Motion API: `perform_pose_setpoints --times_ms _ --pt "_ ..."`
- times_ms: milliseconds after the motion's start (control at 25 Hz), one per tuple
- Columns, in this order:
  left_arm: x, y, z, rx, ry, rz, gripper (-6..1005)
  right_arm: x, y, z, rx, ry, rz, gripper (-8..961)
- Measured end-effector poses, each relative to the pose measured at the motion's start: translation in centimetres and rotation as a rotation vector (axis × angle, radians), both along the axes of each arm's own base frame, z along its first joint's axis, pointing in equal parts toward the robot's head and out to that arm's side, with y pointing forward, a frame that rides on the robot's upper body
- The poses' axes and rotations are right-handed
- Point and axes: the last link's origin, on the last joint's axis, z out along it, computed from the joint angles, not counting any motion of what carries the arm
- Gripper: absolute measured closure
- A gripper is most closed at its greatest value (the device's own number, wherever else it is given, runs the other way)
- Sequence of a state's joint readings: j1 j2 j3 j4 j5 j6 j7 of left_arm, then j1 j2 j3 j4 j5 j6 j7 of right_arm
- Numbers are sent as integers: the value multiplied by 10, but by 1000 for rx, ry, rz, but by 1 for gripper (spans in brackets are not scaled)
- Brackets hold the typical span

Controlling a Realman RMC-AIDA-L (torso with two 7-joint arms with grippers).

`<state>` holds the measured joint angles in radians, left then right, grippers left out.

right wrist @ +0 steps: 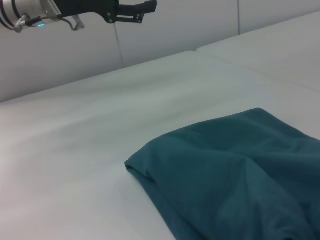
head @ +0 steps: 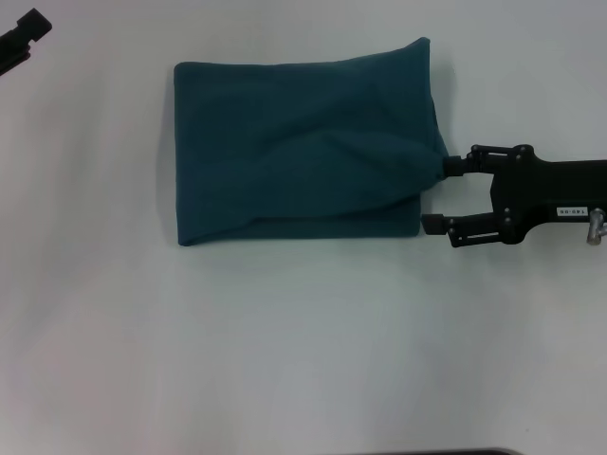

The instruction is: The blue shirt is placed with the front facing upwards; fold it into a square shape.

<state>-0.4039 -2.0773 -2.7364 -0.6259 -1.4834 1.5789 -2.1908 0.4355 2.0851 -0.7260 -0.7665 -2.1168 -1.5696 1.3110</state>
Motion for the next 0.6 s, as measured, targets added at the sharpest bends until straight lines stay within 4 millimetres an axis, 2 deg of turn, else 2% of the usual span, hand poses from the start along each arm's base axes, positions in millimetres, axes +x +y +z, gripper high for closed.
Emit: perform_pose_setpoints --times_ms 320,600 --pt "-3 -4 0 3 -5 7 49 -4 -2 -7 -42 -9 13 102" --pt "-3 -5 0 4 -5 6 49 -2 -3 -4 -34 2 -16 111"
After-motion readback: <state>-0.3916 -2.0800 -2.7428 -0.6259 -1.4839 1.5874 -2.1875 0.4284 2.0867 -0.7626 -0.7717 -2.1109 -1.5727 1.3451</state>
